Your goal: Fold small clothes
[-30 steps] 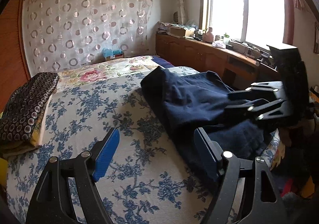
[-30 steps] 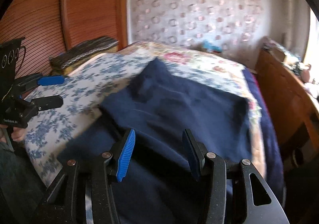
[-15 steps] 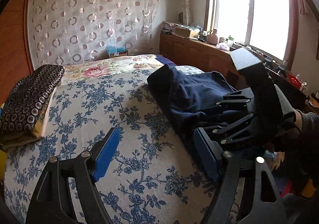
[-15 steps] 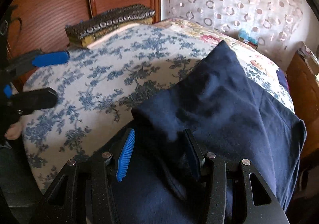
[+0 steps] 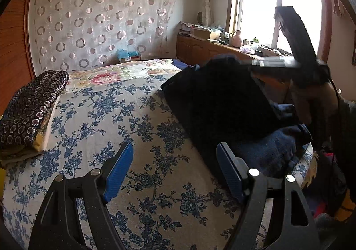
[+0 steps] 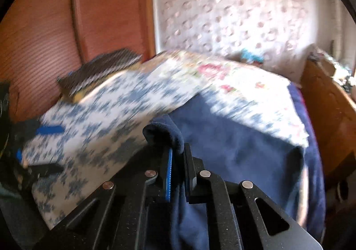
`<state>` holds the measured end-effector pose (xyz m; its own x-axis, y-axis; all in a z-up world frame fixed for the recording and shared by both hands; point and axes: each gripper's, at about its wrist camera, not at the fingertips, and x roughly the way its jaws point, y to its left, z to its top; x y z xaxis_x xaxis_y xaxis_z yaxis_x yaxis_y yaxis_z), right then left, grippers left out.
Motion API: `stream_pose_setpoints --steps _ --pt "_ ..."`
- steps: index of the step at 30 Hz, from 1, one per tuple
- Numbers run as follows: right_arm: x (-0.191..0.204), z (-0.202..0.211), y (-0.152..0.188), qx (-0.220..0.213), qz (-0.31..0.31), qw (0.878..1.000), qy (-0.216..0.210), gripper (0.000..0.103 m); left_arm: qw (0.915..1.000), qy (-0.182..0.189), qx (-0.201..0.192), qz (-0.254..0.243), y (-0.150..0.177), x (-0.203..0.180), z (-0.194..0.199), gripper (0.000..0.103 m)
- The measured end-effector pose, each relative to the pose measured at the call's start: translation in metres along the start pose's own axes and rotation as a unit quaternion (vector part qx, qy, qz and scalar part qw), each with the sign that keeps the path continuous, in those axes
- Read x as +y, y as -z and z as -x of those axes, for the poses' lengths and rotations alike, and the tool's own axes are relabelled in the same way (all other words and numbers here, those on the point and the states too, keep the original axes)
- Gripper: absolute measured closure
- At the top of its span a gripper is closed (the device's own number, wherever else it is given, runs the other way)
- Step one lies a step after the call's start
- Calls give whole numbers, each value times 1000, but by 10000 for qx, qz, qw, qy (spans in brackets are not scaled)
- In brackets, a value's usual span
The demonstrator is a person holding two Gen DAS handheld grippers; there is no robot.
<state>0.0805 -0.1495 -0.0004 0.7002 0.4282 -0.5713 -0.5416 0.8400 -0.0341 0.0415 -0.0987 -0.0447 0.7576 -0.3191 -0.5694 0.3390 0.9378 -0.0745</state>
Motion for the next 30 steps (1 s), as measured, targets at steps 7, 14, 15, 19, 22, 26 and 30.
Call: stream_pose_setpoints --steps 7,14,15,19,22,26,30 --pt "-64 -6 -20 -74 -316 9930 1140 95 10000 60 56 -33 2 -4 -2 25" --pt "-105 -43 -20 201 -703 9642 2548 85 9999 68 127 -79 2 -6 -6 25" --pt "-104 -43 -21 135 -756 9673 2418 82 9999 72 133 -83 2 -7 -6 25" --pt "-102 -37 -17 162 -832 9729 2153 71 9998 114 167 -86 2 -9 -8 25" --pt "-119 -41 -9 499 -926 9766 1874 70 9997 131 205 -101 2 -10 -9 25" --pt "-139 -64 -2 881 -1111 9757 1671 70 9996 130 243 -119 3 -11 -11 25" --pt "-156 -86 -9 1182 -1115 9738 1592 70 9994 150 276 -114 3 -11 -13 25"
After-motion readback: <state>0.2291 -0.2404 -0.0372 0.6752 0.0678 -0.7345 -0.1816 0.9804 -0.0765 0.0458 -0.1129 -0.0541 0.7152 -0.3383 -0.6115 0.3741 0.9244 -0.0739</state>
